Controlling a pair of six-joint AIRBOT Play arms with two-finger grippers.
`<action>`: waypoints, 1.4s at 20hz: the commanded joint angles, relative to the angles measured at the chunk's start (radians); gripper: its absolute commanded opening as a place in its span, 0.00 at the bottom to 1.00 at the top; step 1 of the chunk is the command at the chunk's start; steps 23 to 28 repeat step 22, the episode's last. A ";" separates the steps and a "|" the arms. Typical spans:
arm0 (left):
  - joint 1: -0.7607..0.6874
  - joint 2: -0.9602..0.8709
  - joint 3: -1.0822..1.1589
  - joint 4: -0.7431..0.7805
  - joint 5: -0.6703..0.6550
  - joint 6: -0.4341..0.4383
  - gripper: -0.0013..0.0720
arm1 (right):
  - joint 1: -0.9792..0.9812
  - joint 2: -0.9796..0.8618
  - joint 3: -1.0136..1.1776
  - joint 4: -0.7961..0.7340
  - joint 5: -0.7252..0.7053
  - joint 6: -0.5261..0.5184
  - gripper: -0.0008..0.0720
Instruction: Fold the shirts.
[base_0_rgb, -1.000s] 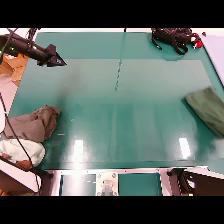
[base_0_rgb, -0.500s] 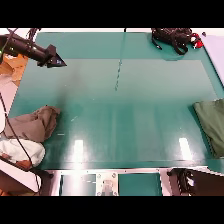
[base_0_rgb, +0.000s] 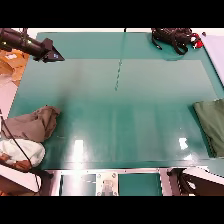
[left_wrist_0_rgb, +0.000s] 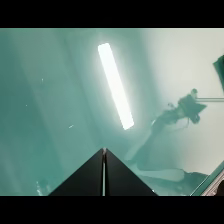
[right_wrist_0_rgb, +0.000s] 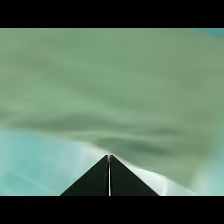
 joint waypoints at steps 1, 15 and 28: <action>-0.002 0.091 -0.103 0.055 -0.005 -0.012 0.05 | 0.348 0.002 0.034 0.053 -0.044 -0.048 0.03; -0.171 0.681 -1.014 0.255 0.226 -0.176 0.05 | 0.951 0.071 -0.370 0.165 -0.250 -0.123 0.03; -0.171 0.681 -1.014 0.256 0.230 -0.174 0.05 | 0.950 0.071 -0.370 0.165 -0.250 -0.123 0.03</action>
